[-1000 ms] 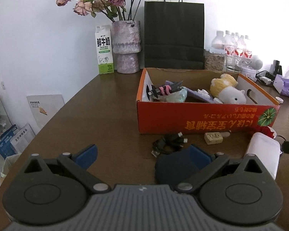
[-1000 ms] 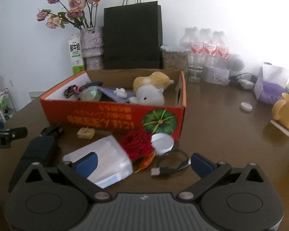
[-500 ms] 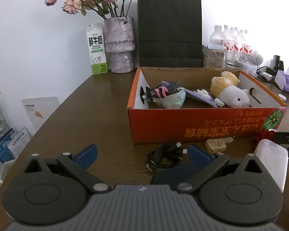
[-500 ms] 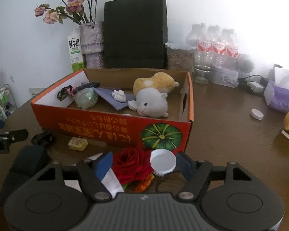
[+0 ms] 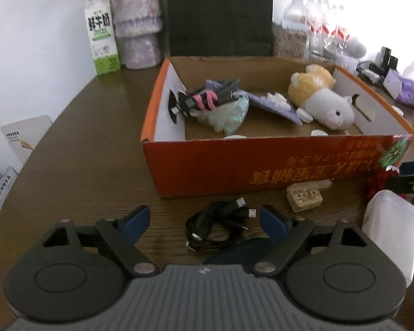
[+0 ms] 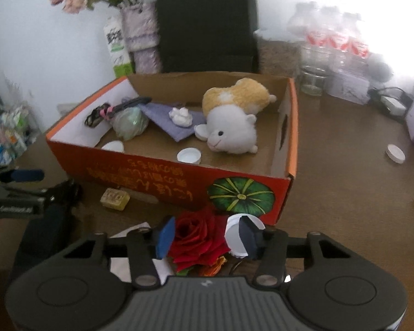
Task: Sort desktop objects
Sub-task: 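Grasp the small black cable with the left gripper while right grasps the red rose, then lift the black cable and red rose and carry them into the box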
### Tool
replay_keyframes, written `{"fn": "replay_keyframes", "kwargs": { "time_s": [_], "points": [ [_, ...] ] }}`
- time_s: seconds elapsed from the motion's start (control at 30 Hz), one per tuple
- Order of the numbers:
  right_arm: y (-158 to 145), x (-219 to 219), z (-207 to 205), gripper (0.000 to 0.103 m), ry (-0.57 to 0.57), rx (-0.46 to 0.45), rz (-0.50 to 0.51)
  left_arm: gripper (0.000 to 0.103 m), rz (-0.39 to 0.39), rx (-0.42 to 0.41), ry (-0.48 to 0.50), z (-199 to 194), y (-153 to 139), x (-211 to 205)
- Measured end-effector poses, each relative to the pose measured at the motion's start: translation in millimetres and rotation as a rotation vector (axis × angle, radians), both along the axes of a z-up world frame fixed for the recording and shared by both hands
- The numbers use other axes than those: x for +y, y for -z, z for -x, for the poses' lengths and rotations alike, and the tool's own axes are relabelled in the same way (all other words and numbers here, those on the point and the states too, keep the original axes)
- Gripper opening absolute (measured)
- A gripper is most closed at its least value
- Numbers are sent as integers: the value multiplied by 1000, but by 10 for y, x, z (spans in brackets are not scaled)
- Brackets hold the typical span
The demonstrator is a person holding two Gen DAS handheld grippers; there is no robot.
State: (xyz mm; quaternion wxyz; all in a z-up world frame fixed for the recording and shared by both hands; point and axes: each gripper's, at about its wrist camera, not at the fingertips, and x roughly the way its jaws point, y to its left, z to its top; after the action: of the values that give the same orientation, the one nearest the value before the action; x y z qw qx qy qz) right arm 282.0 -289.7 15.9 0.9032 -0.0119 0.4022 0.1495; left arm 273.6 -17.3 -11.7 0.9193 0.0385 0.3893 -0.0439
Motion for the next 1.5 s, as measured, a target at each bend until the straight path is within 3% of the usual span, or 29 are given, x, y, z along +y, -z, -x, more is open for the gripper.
{"fn": "replay_keyframes", "kwargs": {
  "time_s": [0.13,0.37,0.6,0.8,1.5],
  "points": [
    [15,52,-57,42,-38,35,17,79,27,35,11,-84,43,14],
    [29,66,-59,33,-55,34,6,49,51,50,25,-125,73,11],
    [-7,30,-32,25,-54,16,-15,38,84,27,9,-102,18,75],
    [-55,-12,22,24,-41,-4,-31,32,96,-1,-5,-36,-57,158],
    [-422,-154,303,23,-10,-139,-84,31,120,-195,-28,400,-625,249]
  ]
}}
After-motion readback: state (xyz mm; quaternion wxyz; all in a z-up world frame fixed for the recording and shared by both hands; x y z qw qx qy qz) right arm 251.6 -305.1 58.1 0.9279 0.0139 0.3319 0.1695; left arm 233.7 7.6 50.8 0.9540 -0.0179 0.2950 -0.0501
